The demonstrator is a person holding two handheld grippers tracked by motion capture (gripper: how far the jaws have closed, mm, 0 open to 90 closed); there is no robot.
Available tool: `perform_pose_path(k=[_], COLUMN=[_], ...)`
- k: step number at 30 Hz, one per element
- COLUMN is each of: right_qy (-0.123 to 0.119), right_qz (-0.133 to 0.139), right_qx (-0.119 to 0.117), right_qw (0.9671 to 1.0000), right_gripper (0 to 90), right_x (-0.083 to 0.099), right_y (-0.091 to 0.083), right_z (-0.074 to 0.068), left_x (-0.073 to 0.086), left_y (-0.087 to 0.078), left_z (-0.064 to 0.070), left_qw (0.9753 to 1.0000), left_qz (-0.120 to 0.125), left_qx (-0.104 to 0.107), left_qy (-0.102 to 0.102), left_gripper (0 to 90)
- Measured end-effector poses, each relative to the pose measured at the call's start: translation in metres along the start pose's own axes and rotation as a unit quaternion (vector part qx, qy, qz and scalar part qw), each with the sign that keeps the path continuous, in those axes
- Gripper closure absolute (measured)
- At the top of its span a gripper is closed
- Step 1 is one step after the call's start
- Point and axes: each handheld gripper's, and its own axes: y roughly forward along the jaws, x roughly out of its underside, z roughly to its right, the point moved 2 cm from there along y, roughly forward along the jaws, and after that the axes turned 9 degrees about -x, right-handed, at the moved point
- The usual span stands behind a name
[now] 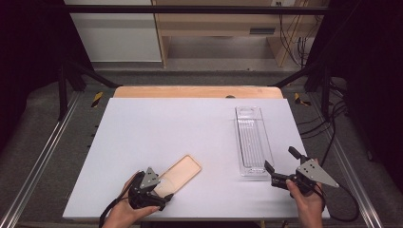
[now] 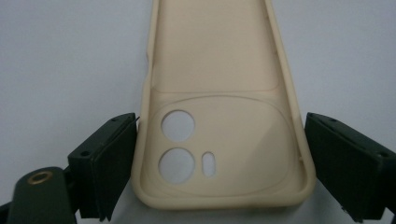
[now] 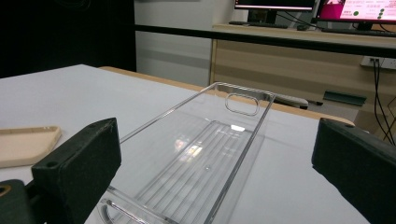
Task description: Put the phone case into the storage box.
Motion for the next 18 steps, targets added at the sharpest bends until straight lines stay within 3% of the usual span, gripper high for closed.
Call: perform_pose_path(k=[5,8,9,14,18], right_qy=[0.008,0.003,-0.015,-0.057,-0.095], right_qz=[0.005,0.006,0.003,-0.027,-0.085], right_qx=[0.006,0.0,-0.009,-0.031,-0.049], right_qw=[0.9999,1.0,0.9998,0.9975,0.9906], right_gripper=[1.7,1.7,1.5,1.7,2.5], right_x=[-0.005,-0.01,-0.017,-0.037,-0.049], right_y=[-0.001,0.0,0.002,0.013,0.029], right_z=[-0.003,-0.008,-0.014,-0.032,-0.047], left_x=[-0.005,-0.007,-0.011,-0.021,-0.029], left_y=[0.0,0.0,0.0,0.001,0.003], left_z=[-0.004,-0.007,-0.01,-0.016,-0.02], left_qw=[0.9998,0.9997,0.9996,0.9992,0.9984], left_qz=[-0.002,0.001,0.005,0.008,0.011], left_qx=[0.0,0.001,0.004,0.012,0.025], left_qy=[0.021,0.024,0.026,0.037,0.049], left_gripper=[12.0,12.2,12.2,12.2,12.2])
